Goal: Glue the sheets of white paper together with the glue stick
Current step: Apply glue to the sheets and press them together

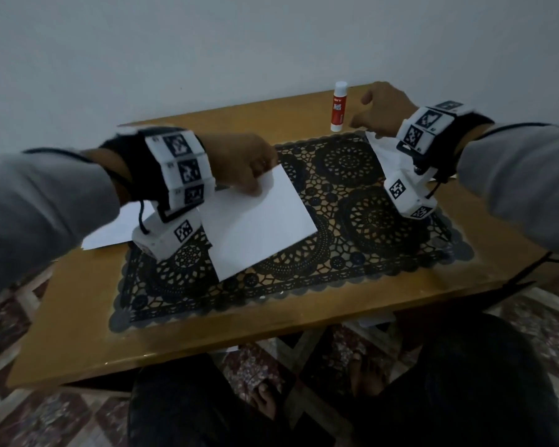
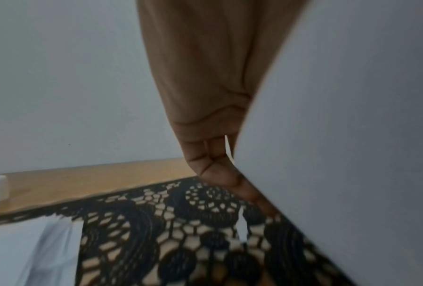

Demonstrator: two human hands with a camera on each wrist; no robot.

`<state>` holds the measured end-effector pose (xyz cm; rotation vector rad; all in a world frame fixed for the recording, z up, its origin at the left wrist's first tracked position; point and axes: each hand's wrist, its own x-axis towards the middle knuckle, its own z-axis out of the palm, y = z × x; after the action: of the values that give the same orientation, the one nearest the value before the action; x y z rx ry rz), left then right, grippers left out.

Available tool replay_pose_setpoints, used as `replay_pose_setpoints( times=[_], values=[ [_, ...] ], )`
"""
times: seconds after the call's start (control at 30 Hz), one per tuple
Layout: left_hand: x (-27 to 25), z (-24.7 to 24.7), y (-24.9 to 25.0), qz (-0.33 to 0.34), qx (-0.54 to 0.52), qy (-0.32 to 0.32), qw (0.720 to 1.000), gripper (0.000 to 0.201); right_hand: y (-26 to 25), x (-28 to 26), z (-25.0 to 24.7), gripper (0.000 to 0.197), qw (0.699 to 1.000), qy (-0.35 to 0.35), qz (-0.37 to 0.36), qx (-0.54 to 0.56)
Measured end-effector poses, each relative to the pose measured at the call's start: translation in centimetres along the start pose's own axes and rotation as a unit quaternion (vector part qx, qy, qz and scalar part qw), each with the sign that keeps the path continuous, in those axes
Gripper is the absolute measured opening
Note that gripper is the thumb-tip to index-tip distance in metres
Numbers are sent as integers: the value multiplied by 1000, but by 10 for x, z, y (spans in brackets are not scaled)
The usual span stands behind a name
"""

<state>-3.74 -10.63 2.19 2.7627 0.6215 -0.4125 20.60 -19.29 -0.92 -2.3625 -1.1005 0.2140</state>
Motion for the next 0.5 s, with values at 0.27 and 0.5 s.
replay_pose_setpoints(
  times=[0.27, 0.5],
  values=[
    [8, 41, -6, 55, 109, 56, 991, 52, -12, 27, 16, 41, 999, -22, -20, -14],
    [-45, 47, 5, 100, 118, 96, 983, 45, -20, 27, 26, 17, 999, 11, -20, 32]
  ],
)
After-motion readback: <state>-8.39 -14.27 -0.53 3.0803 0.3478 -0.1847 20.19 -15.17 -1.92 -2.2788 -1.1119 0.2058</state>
